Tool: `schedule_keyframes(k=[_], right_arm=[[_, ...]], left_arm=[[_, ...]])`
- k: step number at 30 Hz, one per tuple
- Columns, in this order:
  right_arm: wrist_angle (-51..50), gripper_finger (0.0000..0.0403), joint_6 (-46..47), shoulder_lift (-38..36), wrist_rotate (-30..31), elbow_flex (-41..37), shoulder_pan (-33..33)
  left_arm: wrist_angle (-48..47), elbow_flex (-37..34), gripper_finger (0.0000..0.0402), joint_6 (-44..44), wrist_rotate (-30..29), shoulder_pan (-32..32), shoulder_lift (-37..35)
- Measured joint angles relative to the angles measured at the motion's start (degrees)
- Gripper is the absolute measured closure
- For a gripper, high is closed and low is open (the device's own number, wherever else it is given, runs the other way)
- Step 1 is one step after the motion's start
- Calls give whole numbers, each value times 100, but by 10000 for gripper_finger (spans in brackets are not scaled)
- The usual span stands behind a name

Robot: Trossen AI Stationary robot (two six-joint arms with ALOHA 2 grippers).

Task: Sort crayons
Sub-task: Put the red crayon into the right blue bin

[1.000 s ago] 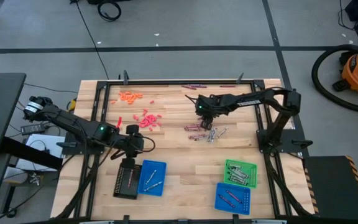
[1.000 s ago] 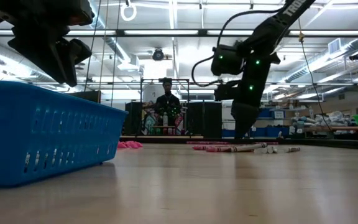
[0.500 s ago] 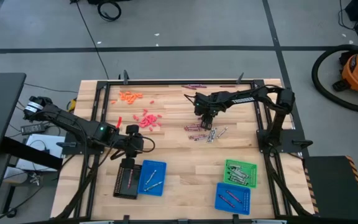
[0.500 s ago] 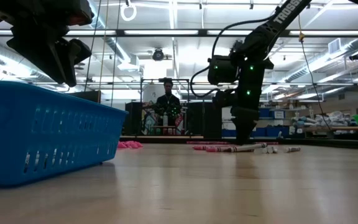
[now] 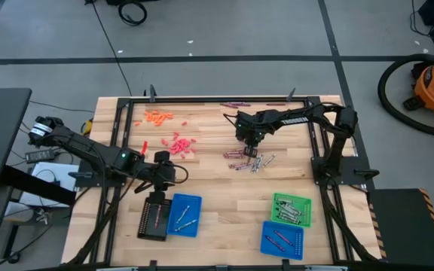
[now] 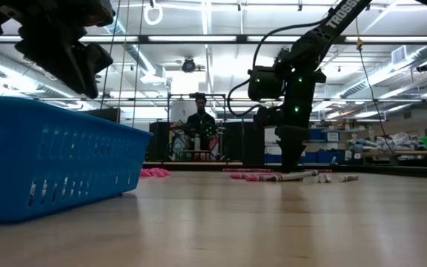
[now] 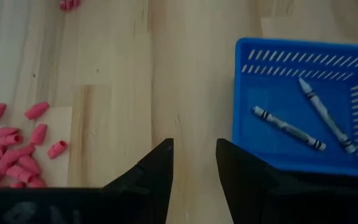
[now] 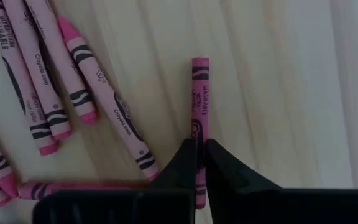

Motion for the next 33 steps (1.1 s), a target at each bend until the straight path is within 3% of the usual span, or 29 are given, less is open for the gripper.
schedule_keyframes(k=[3,8,13,20,33], right_arm=[[54,378,76,-64,125,-11,47],[130,368,191,-351,359,-52,242],[223,366,252,-658,523,-37,495],[923,366,392,-1014,477,-33,1197],[2970,365,545,-1107,612,-26,2534]], left_arm=[[258,-13,269,3,-69,0,0],[1319,-509,267,54,-872,-10,4],[2353,-925,235,166,-1042,142,7],[3204,-962,184,554,-1070,448,13],[4555,-962,177,907,-1196,575,13]])
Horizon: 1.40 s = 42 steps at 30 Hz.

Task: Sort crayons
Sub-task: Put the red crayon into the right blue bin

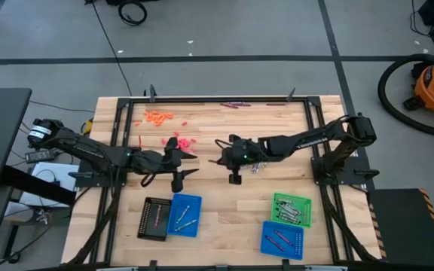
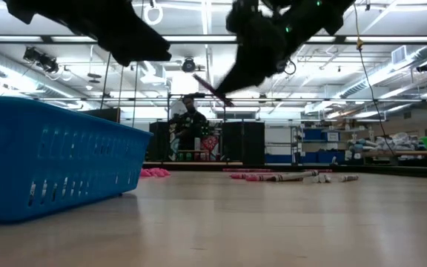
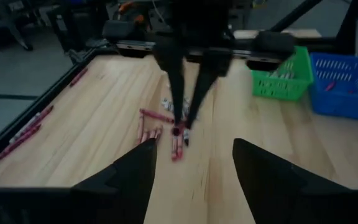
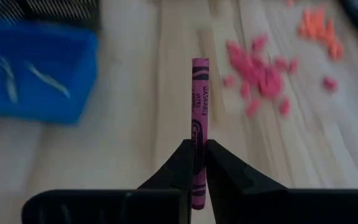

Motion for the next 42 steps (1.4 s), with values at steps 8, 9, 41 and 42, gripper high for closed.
schedule_keyframes(k=[8,9,41,42], right_arm=[[1102,365,-50,-4,53,4,345],[1159,365,-52,-4,57,7,365],[2143,365,-55,7,18,10,518],[2144,365,-55,9,18,11,523]], left_arm=[[526,0,177,180,168,-35,0],[618,0,177,226,253,-40,0],[1726,0,283,289,840,-42,234],[1841,2,289,288,840,-42,330]])
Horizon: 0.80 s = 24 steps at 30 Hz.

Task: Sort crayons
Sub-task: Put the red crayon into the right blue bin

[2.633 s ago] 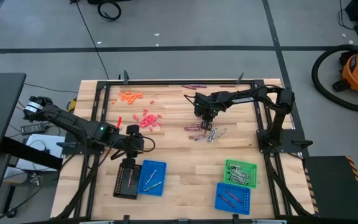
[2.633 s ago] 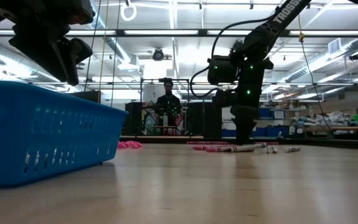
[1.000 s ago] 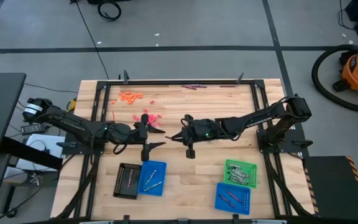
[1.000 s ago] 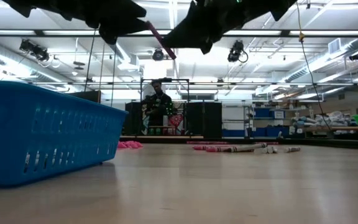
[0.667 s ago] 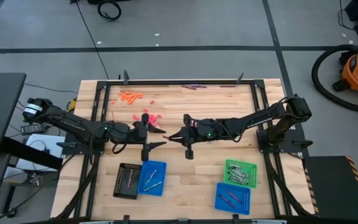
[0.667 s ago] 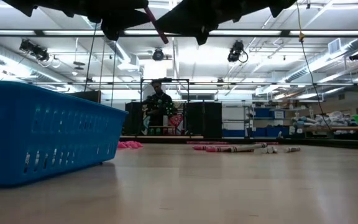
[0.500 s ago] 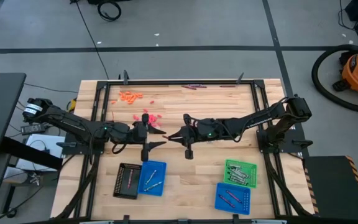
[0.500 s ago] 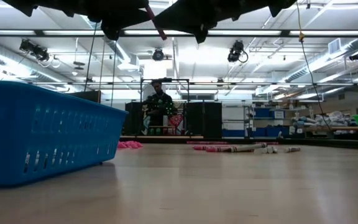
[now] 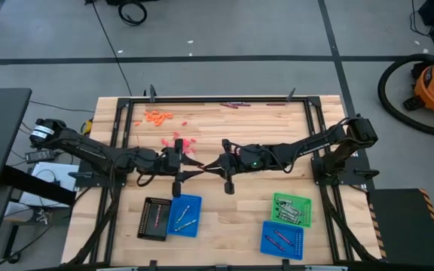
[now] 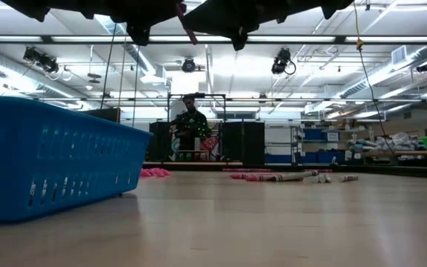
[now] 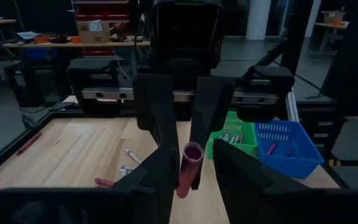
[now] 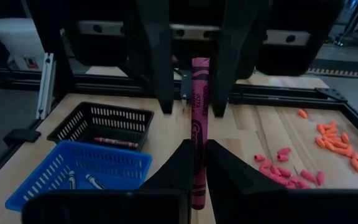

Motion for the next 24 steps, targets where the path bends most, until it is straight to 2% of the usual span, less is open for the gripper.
schedule_keyframes(k=[5,11,20,24], right_arm=[[-43,365,-7,0,-17,0,35],[-89,365,0,7,26,-2,101],[-90,361,-14,4,40,-2,127],[-95,332,31,4,61,-2,124]], left_arm=[[411,-2,327,5,-26,2,401],[620,-2,375,129,-20,0,505],[644,-2,376,178,-14,0,505],[685,-2,376,163,-17,2,505]])
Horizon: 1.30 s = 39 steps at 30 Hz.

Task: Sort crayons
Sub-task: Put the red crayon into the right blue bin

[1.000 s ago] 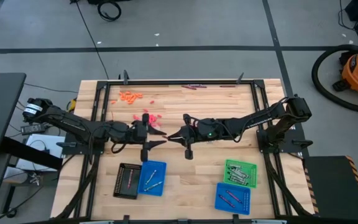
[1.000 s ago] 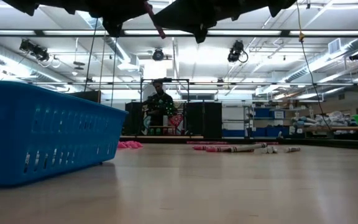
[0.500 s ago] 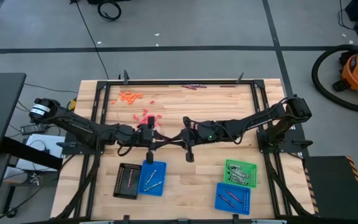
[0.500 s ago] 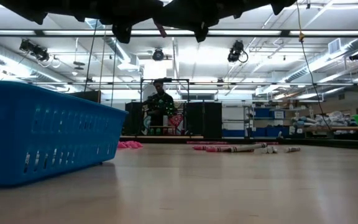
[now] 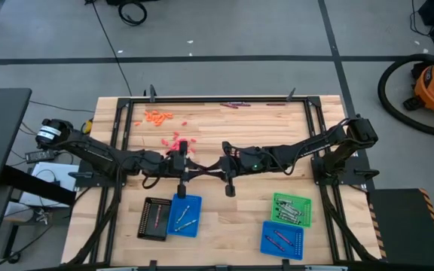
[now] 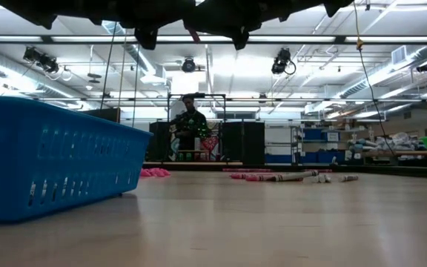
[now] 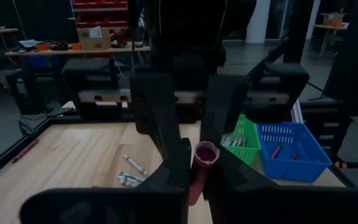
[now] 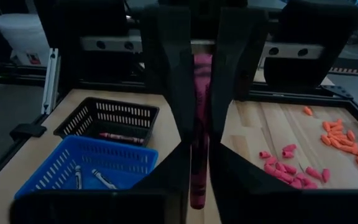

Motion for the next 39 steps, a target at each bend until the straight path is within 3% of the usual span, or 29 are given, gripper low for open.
schedule_keyframes(k=[6,12,21,29,39], right_arm=[[-618,270,97,-192,263,0,2],[-1746,253,494,-689,314,0,4],[-4981,254,2189,-1281,772,0,4],[-6626,254,3100,-1314,912,0,4],[-7718,255,4016,-1331,1887,0,273]], left_arm=[[4,0,371,-7,-3,0,0],[23,0,369,-162,-5,-1,0],[124,188,368,-948,63,-159,724],[-539,1302,368,-1035,393,-415,1753],[-1388,2937,367,-647,681,-681,2863]])
